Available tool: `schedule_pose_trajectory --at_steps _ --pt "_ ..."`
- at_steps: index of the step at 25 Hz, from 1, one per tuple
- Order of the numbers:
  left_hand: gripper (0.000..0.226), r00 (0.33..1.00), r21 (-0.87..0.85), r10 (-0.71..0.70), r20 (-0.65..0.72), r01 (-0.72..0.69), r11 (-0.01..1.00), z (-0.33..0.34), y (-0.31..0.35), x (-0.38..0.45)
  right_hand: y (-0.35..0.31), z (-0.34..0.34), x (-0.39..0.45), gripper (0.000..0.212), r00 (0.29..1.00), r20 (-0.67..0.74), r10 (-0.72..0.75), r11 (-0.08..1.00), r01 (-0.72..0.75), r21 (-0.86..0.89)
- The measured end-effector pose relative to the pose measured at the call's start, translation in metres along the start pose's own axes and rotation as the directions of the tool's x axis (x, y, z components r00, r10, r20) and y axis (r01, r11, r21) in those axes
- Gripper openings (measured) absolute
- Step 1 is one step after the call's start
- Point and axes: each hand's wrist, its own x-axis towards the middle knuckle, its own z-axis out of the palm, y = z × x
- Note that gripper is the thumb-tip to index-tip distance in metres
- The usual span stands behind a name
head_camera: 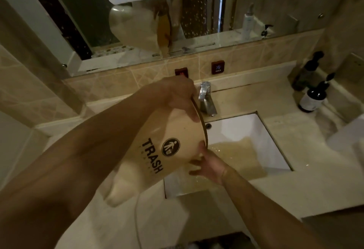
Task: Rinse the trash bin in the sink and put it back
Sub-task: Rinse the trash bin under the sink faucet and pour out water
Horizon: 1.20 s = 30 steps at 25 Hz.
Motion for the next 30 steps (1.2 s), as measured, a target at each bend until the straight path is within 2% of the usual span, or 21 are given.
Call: schedule_pose_trajectory --at_steps 4,7,12,15,19,21,23,27,30 --pt "0.048 0.98 -0.265 -0.119 -0.159 0.074 0.962 0.006 -0.027 0.017 -0.054 -0.017 0.009 0.093 0.983 -0.166 -0.08 0.997 0.077 -0.021" --pt "0.042 0.955 -0.477 -0.224 -0.196 0.107 0.873 0.022 -0.03 0.038 -0.086 -0.039 0.012 0.091 0.976 -0.214 -0.04 0.99 0.01 -0.141" --pt "0.043 0.923 -0.663 -0.35 -0.162 0.161 0.731 0.038 -0.022 0.071 -0.143 -0.082 0.022 0.095 0.966 -0.259 -0.016 0.933 -0.079 -0.352" --pt "0.045 0.885 -0.758 -0.45 -0.115 0.214 0.616 0.047 -0.017 0.083 -0.186 -0.1 0.03 0.086 0.968 -0.246 -0.041 0.847 -0.097 -0.523" --pt "0.042 0.857 -0.814 -0.504 -0.11 0.213 0.541 0.08 -0.009 0.091 -0.229 -0.112 0.043 0.053 0.977 -0.208 -0.042 0.699 -0.119 -0.705" --pt "0.043 0.855 -0.83 -0.512 -0.083 0.225 0.51 0.102 -0.004 0.094 -0.234 -0.119 0.051 0.048 0.978 -0.208 -0.033 0.643 -0.138 -0.753" --pt "0.049 0.856 -0.84 -0.514 -0.062 0.233 0.489 0.122 -0.001 0.097 -0.227 -0.126 0.059 0.052 0.977 -0.213 -0.003 0.605 -0.168 -0.778" --pt "0.047 0.885 -0.823 -0.462 -0.051 0.224 0.522 0.144 -0.002 0.104 -0.215 -0.134 0.069 0.078 0.972 -0.237 0.001 0.527 -0.202 -0.826" --pt "0.027 0.908 -0.822 -0.413 -0.078 0.176 0.541 0.147 -0.005 0.101 -0.212 -0.129 0.067 0.079 0.972 -0.234 0.001 0.49 -0.204 -0.847"
